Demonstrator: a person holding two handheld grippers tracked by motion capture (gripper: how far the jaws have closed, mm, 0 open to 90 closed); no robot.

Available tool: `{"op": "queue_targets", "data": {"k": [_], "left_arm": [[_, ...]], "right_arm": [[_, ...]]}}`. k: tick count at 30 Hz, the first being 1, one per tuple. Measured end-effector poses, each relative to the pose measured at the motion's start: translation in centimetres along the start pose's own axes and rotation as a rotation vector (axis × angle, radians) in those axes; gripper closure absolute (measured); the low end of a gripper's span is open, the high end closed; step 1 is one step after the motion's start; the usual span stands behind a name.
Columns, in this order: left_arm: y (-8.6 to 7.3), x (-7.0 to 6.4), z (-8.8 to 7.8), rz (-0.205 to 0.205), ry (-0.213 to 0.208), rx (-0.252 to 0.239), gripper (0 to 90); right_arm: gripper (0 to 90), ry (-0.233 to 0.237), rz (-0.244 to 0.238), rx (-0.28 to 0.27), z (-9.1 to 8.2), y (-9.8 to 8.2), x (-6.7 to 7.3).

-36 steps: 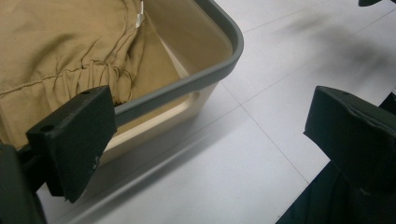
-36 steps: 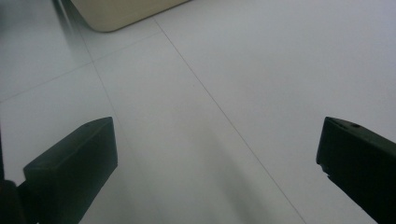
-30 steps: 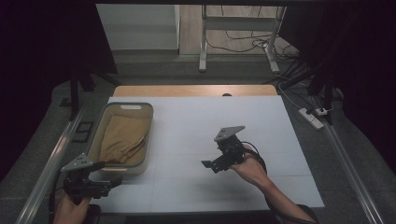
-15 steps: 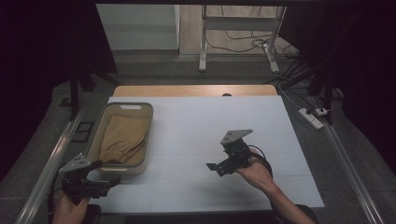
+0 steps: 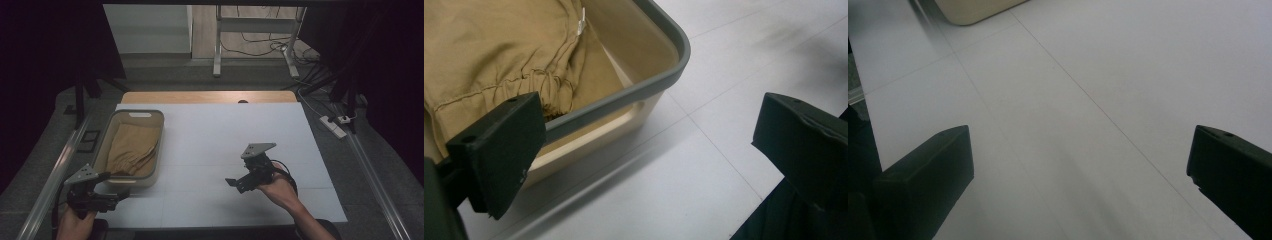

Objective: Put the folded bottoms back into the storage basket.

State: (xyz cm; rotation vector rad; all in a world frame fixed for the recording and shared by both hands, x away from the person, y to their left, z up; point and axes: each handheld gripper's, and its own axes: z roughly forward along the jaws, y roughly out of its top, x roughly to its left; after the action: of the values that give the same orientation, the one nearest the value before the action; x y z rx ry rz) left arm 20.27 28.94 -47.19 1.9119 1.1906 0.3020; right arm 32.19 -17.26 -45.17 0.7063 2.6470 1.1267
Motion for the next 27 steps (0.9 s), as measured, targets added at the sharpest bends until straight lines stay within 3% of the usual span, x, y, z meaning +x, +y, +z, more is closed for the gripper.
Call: {"op": "queue_targets", "data": {"k": [27], "left_arm": [[0.0, 0.2, 0.0, -0.006, -0.024, -0.003, 1.6]], "right_arm": [[0.0, -0.09, 0.05, -0.024, -3.4, -2.4, -0.1]]}}
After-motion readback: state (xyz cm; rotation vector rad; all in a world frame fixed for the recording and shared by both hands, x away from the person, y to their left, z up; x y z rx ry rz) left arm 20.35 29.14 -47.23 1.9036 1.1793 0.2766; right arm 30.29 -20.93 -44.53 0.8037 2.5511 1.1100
